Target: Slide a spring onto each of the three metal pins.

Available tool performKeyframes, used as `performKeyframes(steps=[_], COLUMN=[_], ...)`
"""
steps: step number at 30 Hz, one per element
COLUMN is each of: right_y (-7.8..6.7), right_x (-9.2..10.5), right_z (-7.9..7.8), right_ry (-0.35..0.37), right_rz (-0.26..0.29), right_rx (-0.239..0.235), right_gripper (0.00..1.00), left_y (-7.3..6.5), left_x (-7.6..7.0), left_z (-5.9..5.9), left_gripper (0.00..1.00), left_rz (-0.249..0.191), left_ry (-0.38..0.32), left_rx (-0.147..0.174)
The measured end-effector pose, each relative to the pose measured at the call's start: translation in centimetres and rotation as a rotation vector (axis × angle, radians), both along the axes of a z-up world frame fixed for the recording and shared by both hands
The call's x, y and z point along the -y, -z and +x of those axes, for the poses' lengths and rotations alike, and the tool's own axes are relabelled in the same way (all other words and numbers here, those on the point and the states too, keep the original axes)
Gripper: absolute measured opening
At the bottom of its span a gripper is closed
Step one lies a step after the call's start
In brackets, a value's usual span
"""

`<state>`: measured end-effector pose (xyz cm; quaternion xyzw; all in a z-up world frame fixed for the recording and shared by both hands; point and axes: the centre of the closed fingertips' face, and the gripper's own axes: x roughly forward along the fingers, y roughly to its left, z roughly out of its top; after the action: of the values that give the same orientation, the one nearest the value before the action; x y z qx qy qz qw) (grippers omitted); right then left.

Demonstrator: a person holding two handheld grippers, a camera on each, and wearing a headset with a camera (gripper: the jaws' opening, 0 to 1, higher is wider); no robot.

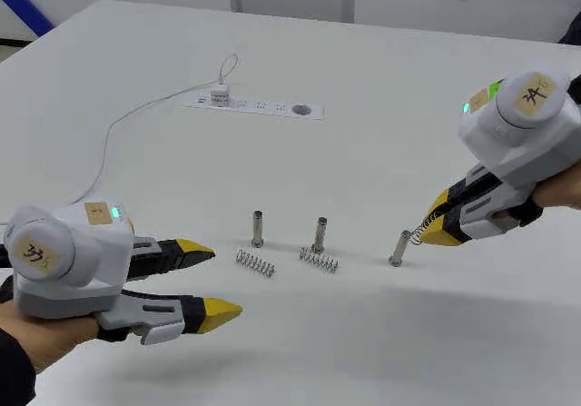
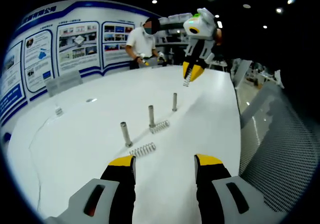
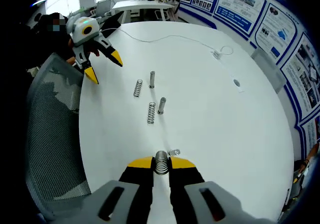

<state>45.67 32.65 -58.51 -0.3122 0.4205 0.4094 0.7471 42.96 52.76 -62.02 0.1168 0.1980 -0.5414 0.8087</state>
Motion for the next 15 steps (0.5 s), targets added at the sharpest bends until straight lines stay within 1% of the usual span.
performKeyframes(steps=[4,8,15], right_y=[0.7,1.4,2.5], right_x=[0.6,0.4,0.3], right_z=[1.2,1.9,2.5], right_ry=[0.002,-0.003,-0.01], right_rz=[-0.05,-0.059,-0.092], right_rx=[-0.005,-0.03,-0.061], right_gripper=[0.12,0.12,0.12], left_y=[0.1,0.0,0.1], left_x=[0.0,0.2,0.2], left_z=[-0.2,-0.2,-0.1], left_gripper=[0.49,0.5,0.51], left_rz=[-0.002,-0.011,-0.008], left_ry=[-0.005,-0.013,-0.016], left_rx=[-0.004,-0.004,-0.004])
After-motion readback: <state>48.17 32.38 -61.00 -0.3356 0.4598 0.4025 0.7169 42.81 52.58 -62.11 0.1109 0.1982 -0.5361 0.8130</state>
